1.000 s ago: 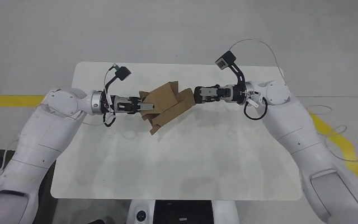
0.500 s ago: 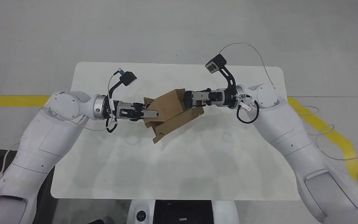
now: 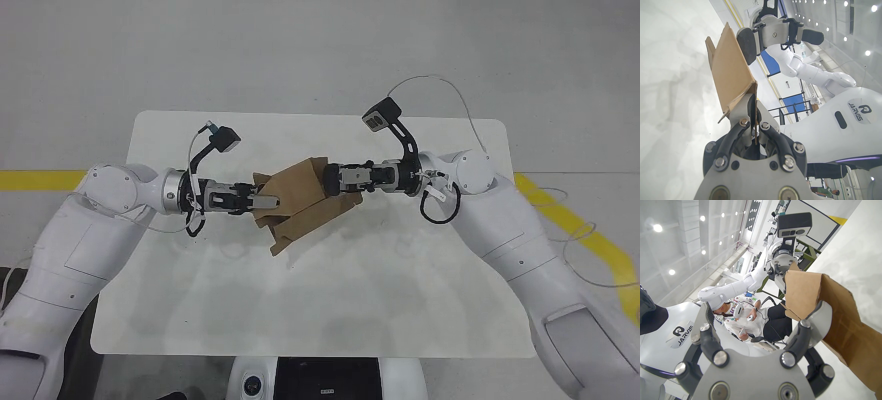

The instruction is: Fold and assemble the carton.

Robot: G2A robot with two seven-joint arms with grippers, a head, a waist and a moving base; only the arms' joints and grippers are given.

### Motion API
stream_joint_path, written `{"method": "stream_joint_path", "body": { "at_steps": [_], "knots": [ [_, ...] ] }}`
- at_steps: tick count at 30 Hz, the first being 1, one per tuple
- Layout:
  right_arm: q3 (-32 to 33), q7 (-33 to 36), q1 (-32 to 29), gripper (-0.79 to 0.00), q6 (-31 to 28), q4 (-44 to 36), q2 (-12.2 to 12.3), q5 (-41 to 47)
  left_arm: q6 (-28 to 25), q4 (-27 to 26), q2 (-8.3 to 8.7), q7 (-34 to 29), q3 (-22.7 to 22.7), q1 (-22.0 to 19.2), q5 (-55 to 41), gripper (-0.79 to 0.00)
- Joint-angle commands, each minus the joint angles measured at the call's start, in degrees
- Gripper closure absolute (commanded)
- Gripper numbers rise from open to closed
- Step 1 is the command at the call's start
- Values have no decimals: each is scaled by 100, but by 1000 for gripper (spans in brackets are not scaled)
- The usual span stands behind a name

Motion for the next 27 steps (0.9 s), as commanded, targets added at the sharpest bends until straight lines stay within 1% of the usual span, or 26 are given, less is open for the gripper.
{"method": "stream_joint_path", "body": {
  "at_steps": [1, 4, 8, 11, 27],
  "knots": [
    [4, -35, -18, -785, 13, -10, 1, -10, 9, 1, 0, -10, 0, 4, -13, 0],
    [77, -66, -144, -785, 141, -201, 31, -196, 24, -19, 0, -24, 3, 10, -25, 0],
    [178, 254, -218, -785, 259, -329, 56, -196, 42, -49, 5, -42, -3, 22, -41, 0],
    [225, 336, -256, -785, 341, -360, 56, -179, 54, -74, 10, -54, -11, 30, -58, 0],
    [311, 385, -211, -785, 389, -351, 37, -373, 141, -353, 68, -142, -103, 201, -155, 0]
  ]
}}
